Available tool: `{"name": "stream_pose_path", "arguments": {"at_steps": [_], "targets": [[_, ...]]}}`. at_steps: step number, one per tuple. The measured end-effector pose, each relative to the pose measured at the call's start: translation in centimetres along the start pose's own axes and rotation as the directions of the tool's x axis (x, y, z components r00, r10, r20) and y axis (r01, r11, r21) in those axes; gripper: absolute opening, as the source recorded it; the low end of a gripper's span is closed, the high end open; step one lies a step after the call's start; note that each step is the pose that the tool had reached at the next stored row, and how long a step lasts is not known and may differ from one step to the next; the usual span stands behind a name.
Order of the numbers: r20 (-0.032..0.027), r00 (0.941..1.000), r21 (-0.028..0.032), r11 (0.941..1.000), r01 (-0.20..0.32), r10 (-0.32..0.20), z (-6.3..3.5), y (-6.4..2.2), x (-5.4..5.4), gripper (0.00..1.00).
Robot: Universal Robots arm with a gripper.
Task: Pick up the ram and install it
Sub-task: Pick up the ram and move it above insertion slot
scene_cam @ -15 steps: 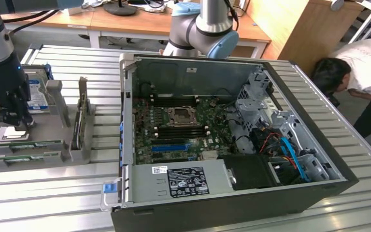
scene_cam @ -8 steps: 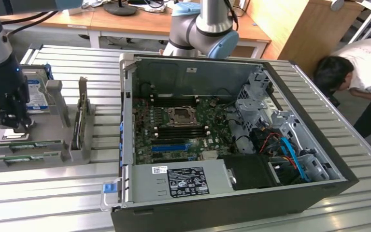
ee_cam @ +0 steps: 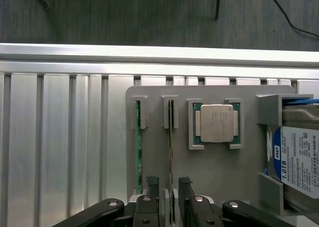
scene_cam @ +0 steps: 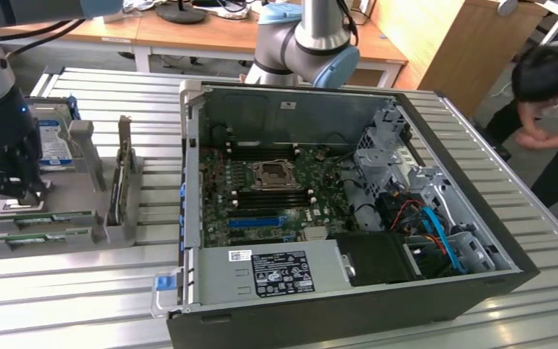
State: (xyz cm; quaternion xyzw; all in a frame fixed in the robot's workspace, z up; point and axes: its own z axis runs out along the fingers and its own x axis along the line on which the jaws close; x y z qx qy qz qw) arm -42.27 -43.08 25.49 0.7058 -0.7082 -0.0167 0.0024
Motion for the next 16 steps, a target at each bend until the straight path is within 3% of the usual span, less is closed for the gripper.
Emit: {"name": "stream_pose_path", "arguments": {"at_steps": [16], "targets": [[0.0002, 1.0, 0.0, 1.0, 0.0, 0.0, -0.04, 0.07, 2.3, 0.3]]}}
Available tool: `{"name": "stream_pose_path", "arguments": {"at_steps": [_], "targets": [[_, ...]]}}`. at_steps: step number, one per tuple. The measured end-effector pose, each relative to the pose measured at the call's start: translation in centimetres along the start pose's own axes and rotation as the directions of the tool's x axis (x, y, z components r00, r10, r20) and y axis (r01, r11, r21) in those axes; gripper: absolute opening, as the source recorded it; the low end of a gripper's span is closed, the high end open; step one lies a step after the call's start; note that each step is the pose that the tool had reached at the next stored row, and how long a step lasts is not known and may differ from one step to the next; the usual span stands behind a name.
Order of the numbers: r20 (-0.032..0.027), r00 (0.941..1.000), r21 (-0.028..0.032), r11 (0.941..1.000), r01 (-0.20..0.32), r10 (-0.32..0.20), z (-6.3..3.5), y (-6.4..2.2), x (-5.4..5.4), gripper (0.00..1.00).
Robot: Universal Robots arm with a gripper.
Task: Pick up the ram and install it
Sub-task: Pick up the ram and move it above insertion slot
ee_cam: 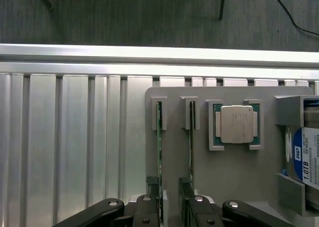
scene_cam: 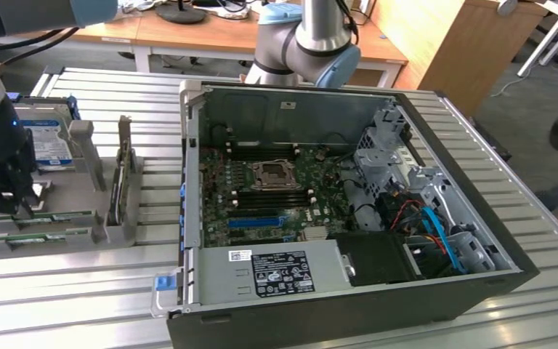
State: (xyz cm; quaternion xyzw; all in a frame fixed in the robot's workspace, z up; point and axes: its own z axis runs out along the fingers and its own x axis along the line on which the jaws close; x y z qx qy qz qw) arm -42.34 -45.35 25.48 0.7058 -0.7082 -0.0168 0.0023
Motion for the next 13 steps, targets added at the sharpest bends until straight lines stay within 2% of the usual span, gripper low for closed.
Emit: {"name": "stream_pose_path", "arguments": {"at_steps": [13], "targets": [[0.0003, 1.0, 0.0, 1.0, 0.0, 0.0, 1.57, -0.04, 0.0, 0.3]]}}
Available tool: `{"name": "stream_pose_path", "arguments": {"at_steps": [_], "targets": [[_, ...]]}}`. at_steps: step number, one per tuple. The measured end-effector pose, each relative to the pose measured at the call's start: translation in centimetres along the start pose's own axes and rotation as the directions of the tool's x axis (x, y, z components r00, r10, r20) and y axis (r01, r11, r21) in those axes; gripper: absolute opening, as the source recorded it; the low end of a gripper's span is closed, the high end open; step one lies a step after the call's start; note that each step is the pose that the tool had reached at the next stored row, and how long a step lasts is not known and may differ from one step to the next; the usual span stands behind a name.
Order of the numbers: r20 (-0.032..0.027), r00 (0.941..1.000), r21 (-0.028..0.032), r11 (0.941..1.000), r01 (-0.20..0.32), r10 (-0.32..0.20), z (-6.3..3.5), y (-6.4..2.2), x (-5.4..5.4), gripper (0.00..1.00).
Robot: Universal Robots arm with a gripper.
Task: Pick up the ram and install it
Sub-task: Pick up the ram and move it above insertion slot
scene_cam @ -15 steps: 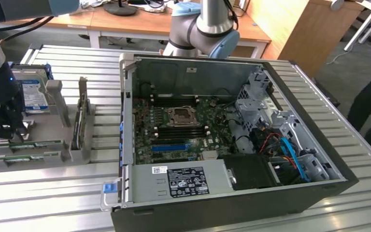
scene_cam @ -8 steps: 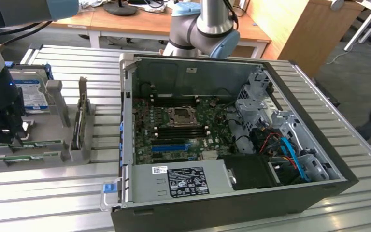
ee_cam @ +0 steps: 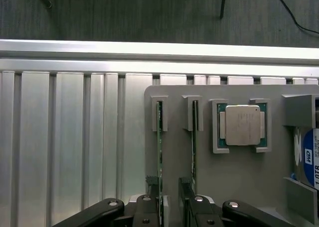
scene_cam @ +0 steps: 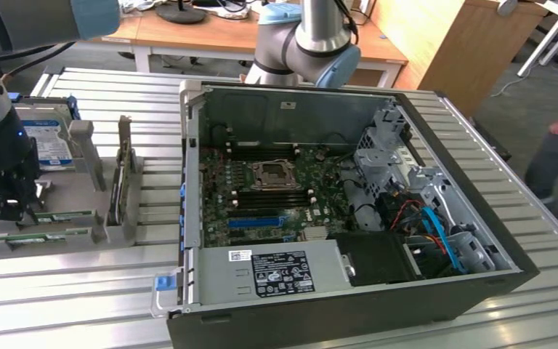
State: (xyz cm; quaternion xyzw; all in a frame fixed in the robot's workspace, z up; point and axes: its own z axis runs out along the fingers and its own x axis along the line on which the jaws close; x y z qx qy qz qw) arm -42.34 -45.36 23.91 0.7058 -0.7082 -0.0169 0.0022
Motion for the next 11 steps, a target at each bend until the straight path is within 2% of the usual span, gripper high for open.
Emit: {"name": "stream_pose_path", "arguments": {"at_steps": [5, 11], "targets": [[-0.0001, 1.0, -0.0001, 1.0, 0.0, 0.0, 0.08, 0.0, 0.01, 0.3], [0.0001, 1.0, 0.0, 1.0, 0.0, 0.0, 0.07, -0.01, 0.58, 0.3]]}}
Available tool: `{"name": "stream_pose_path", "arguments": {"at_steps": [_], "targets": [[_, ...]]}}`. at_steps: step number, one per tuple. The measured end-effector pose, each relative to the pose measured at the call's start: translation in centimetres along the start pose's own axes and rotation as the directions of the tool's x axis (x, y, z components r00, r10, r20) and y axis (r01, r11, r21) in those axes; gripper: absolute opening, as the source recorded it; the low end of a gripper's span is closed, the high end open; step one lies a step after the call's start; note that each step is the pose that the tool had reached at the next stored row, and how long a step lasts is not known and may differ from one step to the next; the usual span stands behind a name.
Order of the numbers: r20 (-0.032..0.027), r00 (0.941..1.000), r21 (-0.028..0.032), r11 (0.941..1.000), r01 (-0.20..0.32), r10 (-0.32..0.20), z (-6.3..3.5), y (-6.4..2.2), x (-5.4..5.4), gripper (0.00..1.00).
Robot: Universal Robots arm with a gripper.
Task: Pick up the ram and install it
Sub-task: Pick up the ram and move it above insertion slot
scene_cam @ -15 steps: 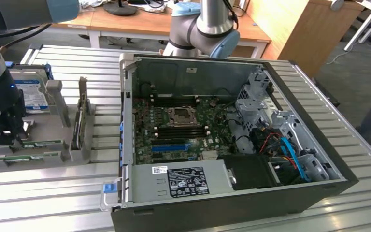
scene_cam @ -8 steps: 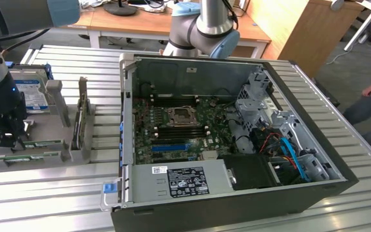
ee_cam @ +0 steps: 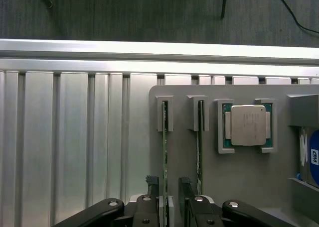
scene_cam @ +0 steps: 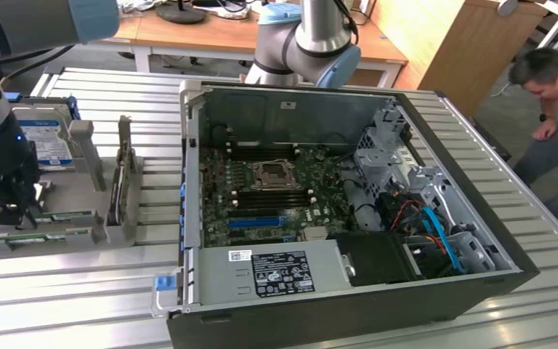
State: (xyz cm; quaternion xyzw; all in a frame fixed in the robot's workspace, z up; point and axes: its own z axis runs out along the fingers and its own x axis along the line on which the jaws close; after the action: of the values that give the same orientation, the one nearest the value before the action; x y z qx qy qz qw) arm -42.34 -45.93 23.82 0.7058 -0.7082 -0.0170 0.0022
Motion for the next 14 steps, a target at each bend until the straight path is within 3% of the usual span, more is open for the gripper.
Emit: {"name": "stream_pose_path", "arguments": {"at_steps": [7, 14], "targets": [[0.0001, 1.0, 0.0002, 1.0, 0.0, 0.0, 0.06, 0.0, 0.07, 0.3], [0.0001, 1.0, 0.0001, 1.0, 0.0, 0.0, 0.77, -0.02, 0.08, 0.3]]}}
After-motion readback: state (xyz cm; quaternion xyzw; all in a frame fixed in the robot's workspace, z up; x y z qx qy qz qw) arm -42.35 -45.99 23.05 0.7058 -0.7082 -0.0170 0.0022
